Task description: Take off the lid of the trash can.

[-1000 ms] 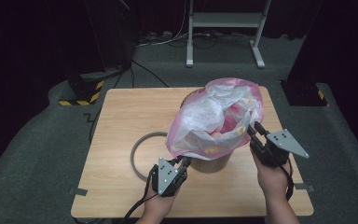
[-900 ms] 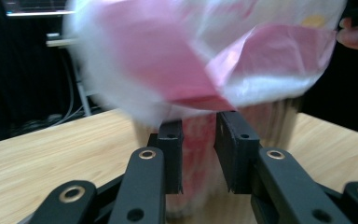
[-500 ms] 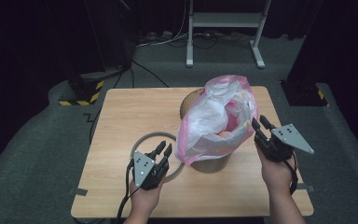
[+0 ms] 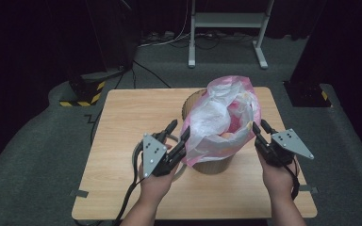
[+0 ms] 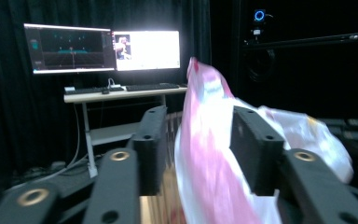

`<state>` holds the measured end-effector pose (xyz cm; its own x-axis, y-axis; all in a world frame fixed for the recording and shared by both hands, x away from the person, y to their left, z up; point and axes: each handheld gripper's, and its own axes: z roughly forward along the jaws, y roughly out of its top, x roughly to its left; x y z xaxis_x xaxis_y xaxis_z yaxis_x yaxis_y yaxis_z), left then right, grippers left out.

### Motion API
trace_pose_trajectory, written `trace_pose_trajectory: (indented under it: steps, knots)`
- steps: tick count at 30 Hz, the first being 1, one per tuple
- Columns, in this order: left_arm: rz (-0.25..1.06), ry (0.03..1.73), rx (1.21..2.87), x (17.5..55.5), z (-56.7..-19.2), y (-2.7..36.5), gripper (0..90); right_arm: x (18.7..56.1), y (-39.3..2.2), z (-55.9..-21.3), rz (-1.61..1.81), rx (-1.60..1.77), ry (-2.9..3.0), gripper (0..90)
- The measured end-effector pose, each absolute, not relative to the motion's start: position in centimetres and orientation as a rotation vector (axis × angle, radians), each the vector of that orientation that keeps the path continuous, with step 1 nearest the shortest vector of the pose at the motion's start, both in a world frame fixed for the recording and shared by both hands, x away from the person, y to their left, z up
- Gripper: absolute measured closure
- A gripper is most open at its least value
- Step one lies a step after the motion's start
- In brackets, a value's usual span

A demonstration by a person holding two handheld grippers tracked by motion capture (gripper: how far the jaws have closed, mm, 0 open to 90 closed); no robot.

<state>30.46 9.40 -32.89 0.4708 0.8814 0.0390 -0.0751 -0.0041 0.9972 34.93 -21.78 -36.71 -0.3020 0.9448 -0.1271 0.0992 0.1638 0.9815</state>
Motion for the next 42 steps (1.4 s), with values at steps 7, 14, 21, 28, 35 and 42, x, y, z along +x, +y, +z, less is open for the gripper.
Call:
trace_pose_trajectory:
  steps: [7,14,21,28,35,42]
  knots:
    - [0.855,0.804,1.502,34.1,-32.0,7.9,74.5,35.3,-21.5,-37.2,1.236,1.038,1.601,68.8]
    - [0.902,0.967,1.418,36.1,-34.9,10.8,89.8,35.8,-21.5,-37.3,1.236,1.041,1.606,69.7]
    - [0.848,1.085,1.511,38.3,-40.4,11.2,89.9,37.2,-21.7,-37.0,1.249,1.071,1.624,72.9]
    - [0.821,1.059,1.542,37.6,-43.0,9.9,89.9,38.4,-20.5,-39.7,1.269,1.141,1.699,89.7]
    - [0.809,1.005,1.568,34.8,-43.3,9.1,89.9,38.0,-21.8,-38.7,1.252,1.111,1.658,74.7]
    - [0.765,0.886,1.616,31.9,-43.1,6.6,89.5,34.3,-23.0,-37.7,1.201,1.049,1.575,70.5]
